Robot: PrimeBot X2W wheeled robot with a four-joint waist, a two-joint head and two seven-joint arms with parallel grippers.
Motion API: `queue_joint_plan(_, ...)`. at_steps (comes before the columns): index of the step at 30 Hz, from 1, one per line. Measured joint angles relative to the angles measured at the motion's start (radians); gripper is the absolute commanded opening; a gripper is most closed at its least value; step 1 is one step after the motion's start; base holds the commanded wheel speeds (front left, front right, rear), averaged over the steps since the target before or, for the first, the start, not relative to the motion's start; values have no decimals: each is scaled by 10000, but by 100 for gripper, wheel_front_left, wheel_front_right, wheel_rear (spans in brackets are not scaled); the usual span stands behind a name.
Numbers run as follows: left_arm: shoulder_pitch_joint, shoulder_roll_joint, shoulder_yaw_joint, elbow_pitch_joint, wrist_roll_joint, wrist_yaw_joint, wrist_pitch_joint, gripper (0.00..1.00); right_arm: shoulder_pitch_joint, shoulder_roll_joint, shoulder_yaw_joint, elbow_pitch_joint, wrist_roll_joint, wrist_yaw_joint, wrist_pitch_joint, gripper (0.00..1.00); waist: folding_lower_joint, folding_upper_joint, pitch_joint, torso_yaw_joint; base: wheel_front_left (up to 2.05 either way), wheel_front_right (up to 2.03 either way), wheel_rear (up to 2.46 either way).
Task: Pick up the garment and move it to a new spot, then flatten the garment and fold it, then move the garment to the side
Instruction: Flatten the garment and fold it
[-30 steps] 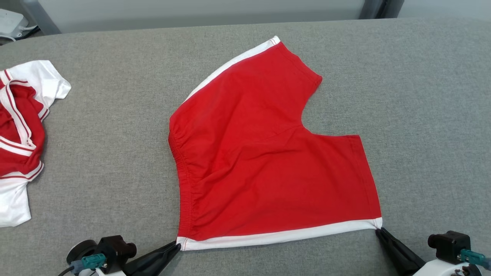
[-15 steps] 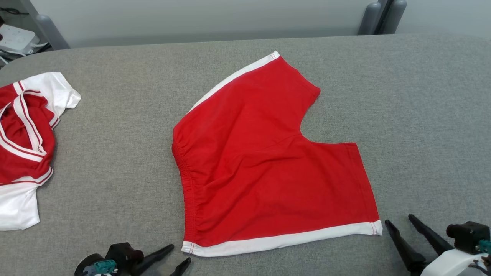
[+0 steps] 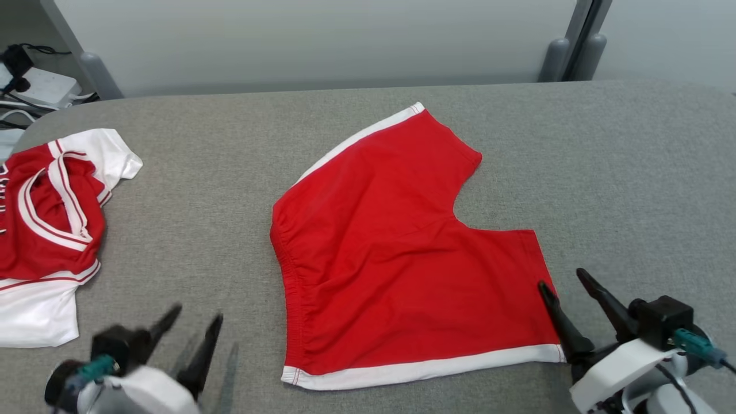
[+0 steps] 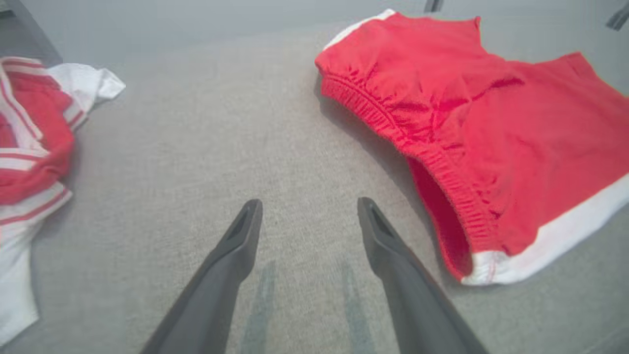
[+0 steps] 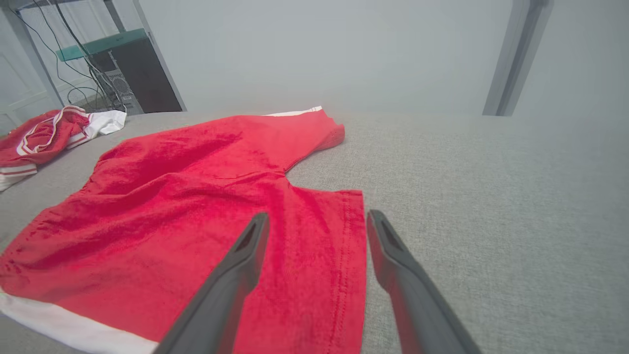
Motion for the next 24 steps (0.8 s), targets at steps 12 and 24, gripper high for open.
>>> queue_joint_plan(12, 3186, -4719, 7154, -2587, 1478, 104, -56, 100, -189, 1578, 52, -462, -711, 0, 0, 100, 0, 0, -709, 17, 0, 0, 0)
queue_joint_plan(24, 4379, -6113, 8799, -3685, 4174, -1152, -84, 100, 1161, 2451, -1133, -1933, -742, -2, 0, 100, 0, 0, -1641, -180, 0, 0, 0)
